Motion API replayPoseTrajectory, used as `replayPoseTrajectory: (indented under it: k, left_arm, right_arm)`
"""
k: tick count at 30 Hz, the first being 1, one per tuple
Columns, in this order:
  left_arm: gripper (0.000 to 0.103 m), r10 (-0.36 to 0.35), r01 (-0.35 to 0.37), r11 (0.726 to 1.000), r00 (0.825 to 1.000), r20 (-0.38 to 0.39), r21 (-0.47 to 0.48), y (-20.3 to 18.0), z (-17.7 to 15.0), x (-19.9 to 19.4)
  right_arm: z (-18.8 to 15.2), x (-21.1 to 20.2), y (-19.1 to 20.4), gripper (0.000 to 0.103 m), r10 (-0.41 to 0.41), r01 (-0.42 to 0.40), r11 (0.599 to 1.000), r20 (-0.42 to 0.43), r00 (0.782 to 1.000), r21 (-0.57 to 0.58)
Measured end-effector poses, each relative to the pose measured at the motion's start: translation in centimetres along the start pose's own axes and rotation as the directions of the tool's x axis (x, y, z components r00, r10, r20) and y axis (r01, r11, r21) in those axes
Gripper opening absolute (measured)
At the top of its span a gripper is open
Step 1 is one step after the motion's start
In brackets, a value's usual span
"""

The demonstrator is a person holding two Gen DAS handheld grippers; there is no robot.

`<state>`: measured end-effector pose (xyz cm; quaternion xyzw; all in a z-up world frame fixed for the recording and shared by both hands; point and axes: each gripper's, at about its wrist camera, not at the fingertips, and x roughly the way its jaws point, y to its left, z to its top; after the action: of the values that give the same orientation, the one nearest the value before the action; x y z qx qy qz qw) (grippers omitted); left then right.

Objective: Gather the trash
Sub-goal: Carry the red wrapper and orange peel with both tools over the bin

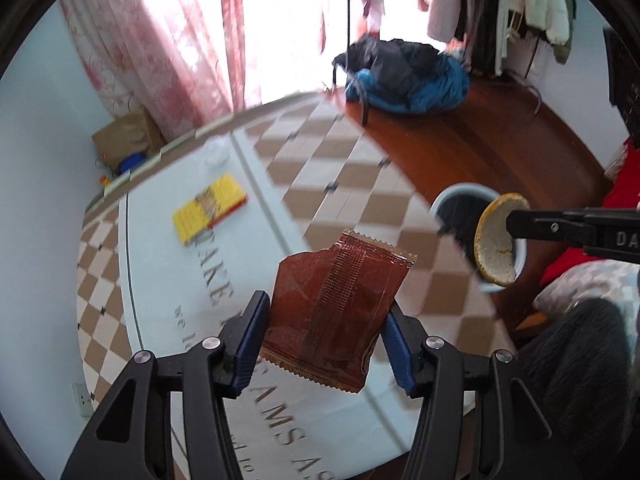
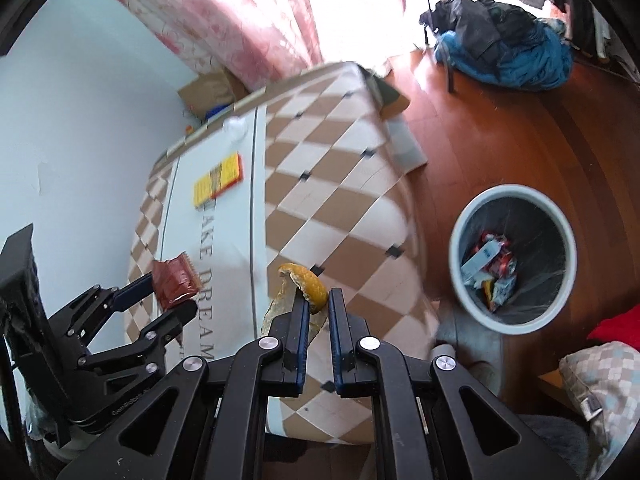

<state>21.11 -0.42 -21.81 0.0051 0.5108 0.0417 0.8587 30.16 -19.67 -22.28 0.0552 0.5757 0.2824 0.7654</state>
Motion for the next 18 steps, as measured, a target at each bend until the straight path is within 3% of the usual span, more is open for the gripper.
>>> replayPoseTrajectory:
  k: [7,12,18]
  left_arm:
    - [0.051,-0.086,0.082,0.995,0.994,0.062,0.055,-6.8,4.5,-1.2]
    - [0.051,-0.167,0.165,0.982,0.986,0.018,0.093,-13.6,7.5,2.6]
    - [0.051,-0.221,0.227,0.968,0.973,-0.066,0.106,-20.9,9.9,9.0]
  right_arm:
    - [0.6,-5.4,-7.6,0.01,-0.039,0.031,0.995,0.073,0.997,0.097]
    - [0.9,-6.5,-15.7,0.01,-0.108,0.092,0.977,0.072,0.992,0.193]
    - [0.9,-4.0,-25.4,0.01,-0.172,0.154,0.932,0.027,0.985,0.329]
